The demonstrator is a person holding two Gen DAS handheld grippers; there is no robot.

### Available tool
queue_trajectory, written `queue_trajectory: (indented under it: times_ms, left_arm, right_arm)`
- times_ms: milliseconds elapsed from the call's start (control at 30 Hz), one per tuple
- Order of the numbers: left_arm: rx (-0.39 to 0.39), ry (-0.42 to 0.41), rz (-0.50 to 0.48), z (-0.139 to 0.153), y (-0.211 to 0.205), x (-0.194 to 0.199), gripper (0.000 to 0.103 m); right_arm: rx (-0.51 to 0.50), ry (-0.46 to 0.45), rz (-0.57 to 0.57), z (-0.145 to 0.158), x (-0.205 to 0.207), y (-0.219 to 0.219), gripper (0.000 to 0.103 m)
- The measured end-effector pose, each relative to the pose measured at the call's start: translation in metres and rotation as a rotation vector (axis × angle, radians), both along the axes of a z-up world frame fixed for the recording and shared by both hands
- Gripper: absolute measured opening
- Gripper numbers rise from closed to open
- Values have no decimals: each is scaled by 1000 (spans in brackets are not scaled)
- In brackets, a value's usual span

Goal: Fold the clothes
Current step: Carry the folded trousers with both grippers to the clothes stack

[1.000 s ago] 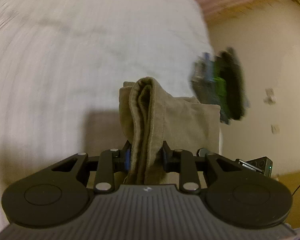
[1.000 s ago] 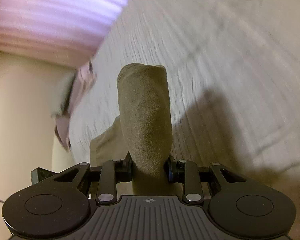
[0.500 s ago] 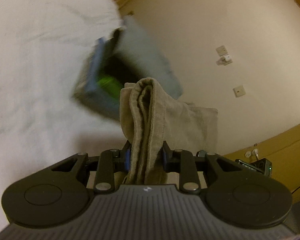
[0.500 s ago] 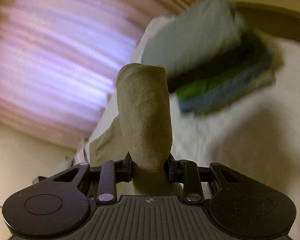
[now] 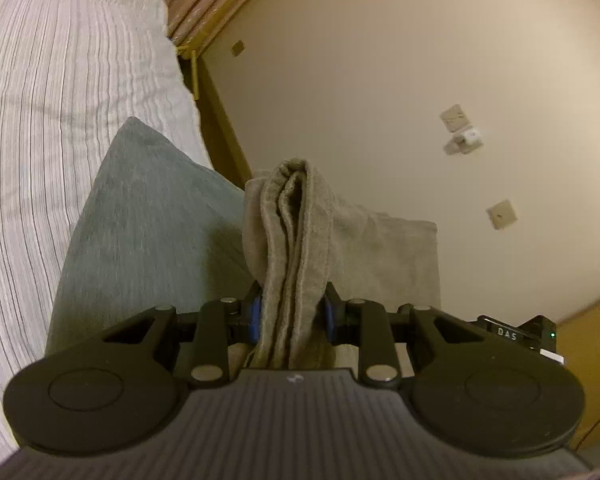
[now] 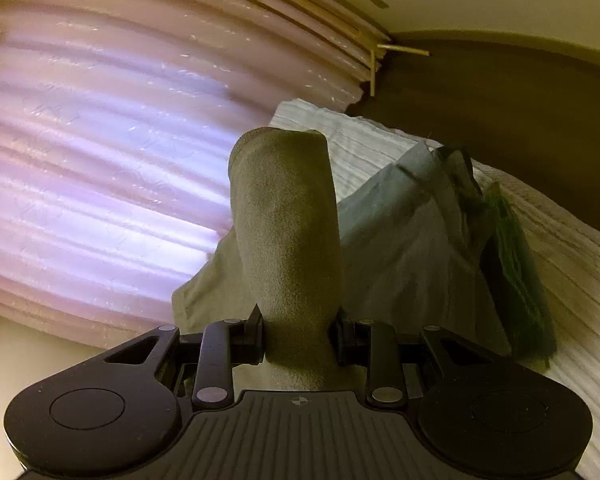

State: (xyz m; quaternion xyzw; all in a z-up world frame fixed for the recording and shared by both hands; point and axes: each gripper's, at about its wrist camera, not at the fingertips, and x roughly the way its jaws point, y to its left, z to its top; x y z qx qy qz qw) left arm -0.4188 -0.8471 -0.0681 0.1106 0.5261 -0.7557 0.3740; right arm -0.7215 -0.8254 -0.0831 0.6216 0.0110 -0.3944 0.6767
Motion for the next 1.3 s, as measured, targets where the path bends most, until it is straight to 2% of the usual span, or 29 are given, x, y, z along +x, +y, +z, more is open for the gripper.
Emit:
queue_trajectory:
  times_ms: [167,300,367,400,433,467,533,667,733,767,800,833,867,900,1000,1067,1167,1300]
  left_arm:
    - [49,-26,16,-30,-30,0,24]
    - [72,-54,36,-53,-42,9,26]
    - [74,-53,36,-62,-47,12,29]
    - [74,-57,36,-64,-48,13,34]
    - [74,-60,34,-65,-48,15,35]
    - [73,-64,33,-65,-49,17,35]
    - [48,-89,34,-56,-49,20,37]
    - [-81,-212,101,-19,-41,17,37]
    - [-147,-261,145,2,-36,14,34]
    - [-179,-272,133,9,-35,7,26]
    - [-209,-298,110,15,-33,-3,8]
    - [-240,-327,85,20,-32,-14,2]
    - [-277,-370,52,21,-30,-29,0]
    - [-281,-407,42,15,-31,-37,0]
    - [-293,-514,18,-5,-34,-60,0]
    - [-285,-528,58,-27,-38,-58,0]
    - [-317,-519,99,-46,-37,-53,0]
    - [-366,-530,72,-51,-36,-52,1]
  right_arm:
    - [54,12,8,-30,-7,-35,30]
    - [80,83,9,-51,-1,-53,32]
    - [89,126,4,-58,4,-55,38]
    - [82,147,2,-58,6,-52,45]
    - [73,168,1,-58,7,-49,54]
    - [64,188,-1,-58,8,-45,60]
    - [13,245,-12,-48,9,-37,60]
    - [-178,441,-55,-13,10,-26,60]
    - [-268,494,-53,0,16,-23,60]
    - [-298,513,-49,4,20,-23,59]
    - [-323,531,-45,6,24,-23,59]
    - [-337,545,-36,6,30,-24,52]
    - [-345,555,-25,5,35,-24,38]
    - [-350,564,-19,2,40,-25,35]
    - [-374,620,-8,-10,57,-25,35]
    - [-354,654,14,-26,65,-28,35]
    - [-330,678,39,-45,69,-28,35]
    - [-321,672,36,-53,65,-20,35]
